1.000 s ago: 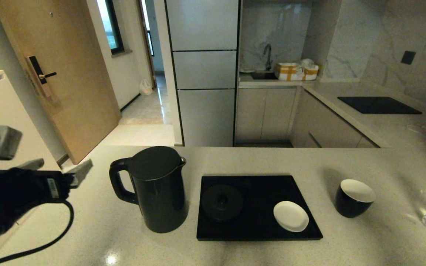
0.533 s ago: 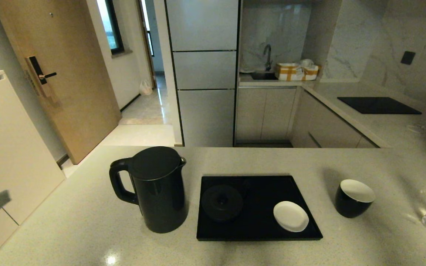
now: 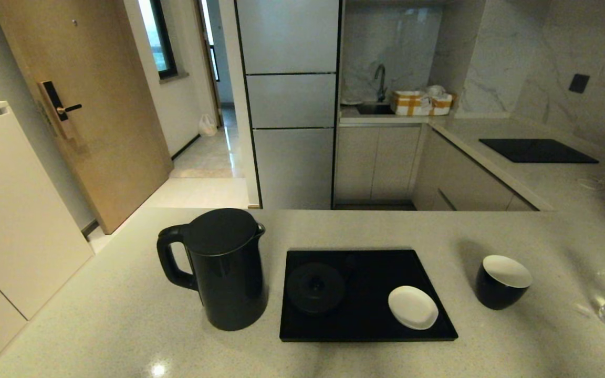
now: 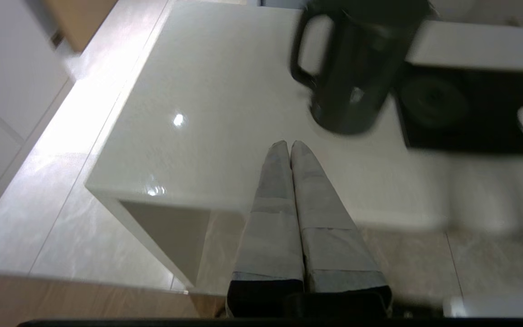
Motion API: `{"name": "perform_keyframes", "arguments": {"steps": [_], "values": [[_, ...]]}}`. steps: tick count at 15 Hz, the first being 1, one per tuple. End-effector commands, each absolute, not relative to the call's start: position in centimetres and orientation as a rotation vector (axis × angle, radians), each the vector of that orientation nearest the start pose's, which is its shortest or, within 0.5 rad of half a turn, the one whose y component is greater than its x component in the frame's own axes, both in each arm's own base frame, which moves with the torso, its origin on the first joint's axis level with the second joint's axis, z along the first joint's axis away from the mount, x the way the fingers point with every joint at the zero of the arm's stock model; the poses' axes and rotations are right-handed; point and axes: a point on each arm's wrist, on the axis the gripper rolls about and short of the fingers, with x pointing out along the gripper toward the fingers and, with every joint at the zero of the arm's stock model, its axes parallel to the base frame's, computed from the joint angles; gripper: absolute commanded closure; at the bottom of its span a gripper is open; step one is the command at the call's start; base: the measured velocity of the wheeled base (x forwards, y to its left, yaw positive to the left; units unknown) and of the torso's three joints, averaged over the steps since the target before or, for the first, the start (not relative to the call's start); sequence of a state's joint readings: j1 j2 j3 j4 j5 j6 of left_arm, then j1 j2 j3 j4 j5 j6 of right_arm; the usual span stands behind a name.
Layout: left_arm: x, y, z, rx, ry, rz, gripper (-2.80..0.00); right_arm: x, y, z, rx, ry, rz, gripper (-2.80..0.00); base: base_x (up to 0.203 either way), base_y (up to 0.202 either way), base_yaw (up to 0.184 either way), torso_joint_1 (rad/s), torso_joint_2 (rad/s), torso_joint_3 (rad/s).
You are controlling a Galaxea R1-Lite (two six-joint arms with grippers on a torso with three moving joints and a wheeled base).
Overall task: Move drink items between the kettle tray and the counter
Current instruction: Return the kettle to its original position
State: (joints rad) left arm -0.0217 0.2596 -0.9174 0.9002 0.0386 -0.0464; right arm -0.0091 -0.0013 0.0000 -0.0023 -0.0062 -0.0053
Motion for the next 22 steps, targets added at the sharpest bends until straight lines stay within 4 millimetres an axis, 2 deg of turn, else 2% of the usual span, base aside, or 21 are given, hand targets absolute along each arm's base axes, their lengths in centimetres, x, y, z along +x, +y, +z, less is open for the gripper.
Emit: {"name": "perform_keyframes", "arguments": {"steps": [1, 2, 4, 6, 8, 9, 10, 14, 17, 18, 20, 21, 22], "values": [[-14.0, 0.1, 17.4, -0.028, 0.112, -0.002, 0.00, -2.3, 0.0, 7.6, -0.006, -0.005, -0.015, 0.00, 0.000, 0.000, 0.000, 0.000, 0.00, 0.000], [-13.1, 0.1, 16.6, -0.018, 0.110, -0.012, 0.00, -2.3, 0.0, 7.6, -0.006, -0.005, -0.015, 0.00, 0.000, 0.000, 0.000, 0.000, 0.00, 0.000], [-9.7, 0.0, 14.9, 0.003, 0.118, -0.028, 0.00, -2.3, 0.0, 7.6, -0.006, -0.005, -0.015, 0.00, 0.000, 0.000, 0.000, 0.000, 0.00, 0.000], [-7.1, -0.1, 14.0, 0.021, 0.022, -0.036, 0.00, -2.3, 0.0, 7.6, -0.006, -0.005, -0.015, 0.00, 0.000, 0.000, 0.000, 0.000, 0.00, 0.000], [-3.8, -0.1, 10.4, 0.034, 0.001, -0.041, 0.00, -2.3, 0.0, 7.6, -0.006, -0.005, -0.015, 0.00, 0.000, 0.000, 0.000, 0.000, 0.00, 0.000], [-2.8, -0.1, 8.6, 0.037, 0.012, -0.034, 0.00, -2.3, 0.0, 7.6, -0.006, -0.005, -0.015, 0.00, 0.000, 0.000, 0.000, 0.000, 0.00, 0.000], [-2.4, 0.0, 7.6, 0.038, 0.020, -0.008, 0.00, -2.3, 0.0, 7.6, -0.006, -0.005, -0.015, 0.00, 0.000, 0.000, 0.000, 0.000, 0.00, 0.000], [-2.3, 0.0, 7.5, 0.037, 0.009, 0.011, 0.00, -2.3, 0.0, 7.6, -0.006, -0.005, -0.015, 0.00, 0.000, 0.000, 0.000, 0.000, 0.00, 0.000], [-2.3, 0.0, 8.0, 0.057, 0.041, 0.008, 0.00, -2.3, 0.0, 7.6, -0.006, -0.005, -0.015, 0.00, 0.000, 0.000, 0.000, 0.000, 0.00, 0.000], [-2.5, 0.0, 9.4, 0.012, 0.076, 0.018, 0.00, -2.3, 0.0, 7.6, -0.006, -0.005, -0.015, 0.00, 0.000, 0.000, 0.000, 0.000, 0.00, 0.000], [-2.6, 0.0, 14.3, -0.065, 0.158, 0.023, 0.00, -2.3, 0.0, 7.6, -0.006, -0.005, -0.015, 0.00, 0.000, 0.000, 0.000, 0.000, 0.00, 0.000], [-1.4, 0.0, 16.6, -0.064, 0.231, 0.017, 0.00, -2.3, 0.0, 7.6, -0.006, -0.006, -0.015, 0.00, 0.000, 0.000, 0.000, 0.000, 0.00, 0.000], [0.1, 0.0, 17.9, -0.057, 0.296, 0.009, 0.00, -2.3, 0.0, 7.6, -0.006, -0.005, -0.015, 0.00, 0.000, 0.000, 0.000, 0.000, 0.00, 0.000]]}}
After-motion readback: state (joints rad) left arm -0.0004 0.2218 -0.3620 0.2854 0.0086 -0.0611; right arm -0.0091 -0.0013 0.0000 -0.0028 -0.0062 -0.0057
